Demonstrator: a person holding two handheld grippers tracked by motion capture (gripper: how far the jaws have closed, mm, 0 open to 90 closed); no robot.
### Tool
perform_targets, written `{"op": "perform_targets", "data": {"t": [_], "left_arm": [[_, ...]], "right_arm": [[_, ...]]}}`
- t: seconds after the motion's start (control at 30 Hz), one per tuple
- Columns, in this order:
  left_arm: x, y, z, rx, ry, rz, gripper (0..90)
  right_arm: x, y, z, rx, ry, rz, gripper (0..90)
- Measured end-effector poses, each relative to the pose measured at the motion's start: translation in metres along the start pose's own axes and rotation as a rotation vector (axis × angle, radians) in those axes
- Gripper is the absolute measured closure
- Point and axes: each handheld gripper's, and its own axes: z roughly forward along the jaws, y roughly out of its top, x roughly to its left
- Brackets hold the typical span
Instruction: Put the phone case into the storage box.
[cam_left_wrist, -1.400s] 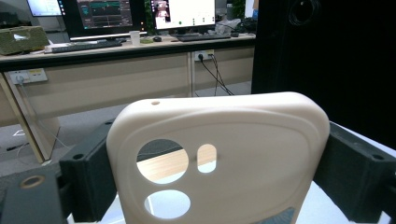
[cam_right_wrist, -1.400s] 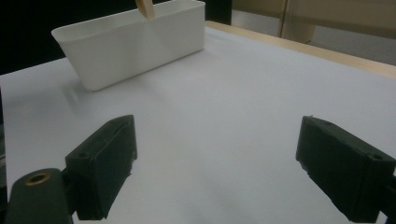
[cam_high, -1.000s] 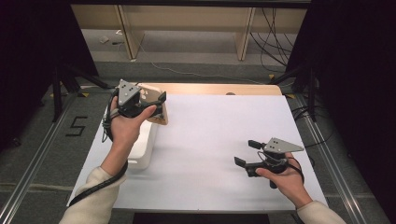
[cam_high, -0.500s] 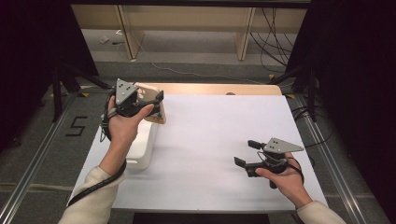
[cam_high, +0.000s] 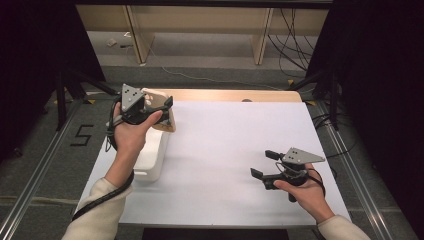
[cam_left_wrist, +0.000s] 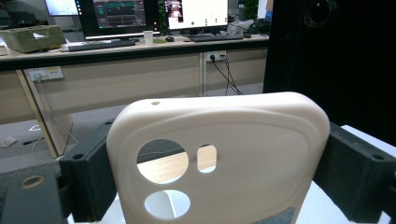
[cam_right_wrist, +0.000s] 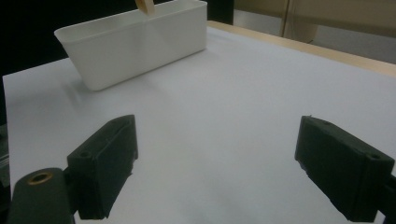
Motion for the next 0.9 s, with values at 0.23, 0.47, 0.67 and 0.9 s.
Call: {"op": "perform_targets", "data": {"t": [0.23, 0.47, 0.67, 0.9], "left_arm": [[0.003, 0.0, -0.001, -0.001, 0.01, -0.003, 10.9], [0.006, 0.001, -0.001, -0.006, 0.018, 0.003, 10.9], [0.008, 0.0, -0.001, -0.002, 0.026, 0.004, 10.9], [0.011, -0.001, -0.001, 0.002, 0.033, 0.001, 10.9]], "right_arm": [[0.0, 0.0, 0.0, -0.001, 0.001, -0.001, 14.4], [0.0, 0.0, 0.0, -0.002, 0.001, 0.0, 14.5], [0.0, 0.0, 0.0, -0.003, 0.001, 0.0, 14.5], [0.0, 0.0, 0.0, -0.005, 0.001, 0.002, 14.6]]}}
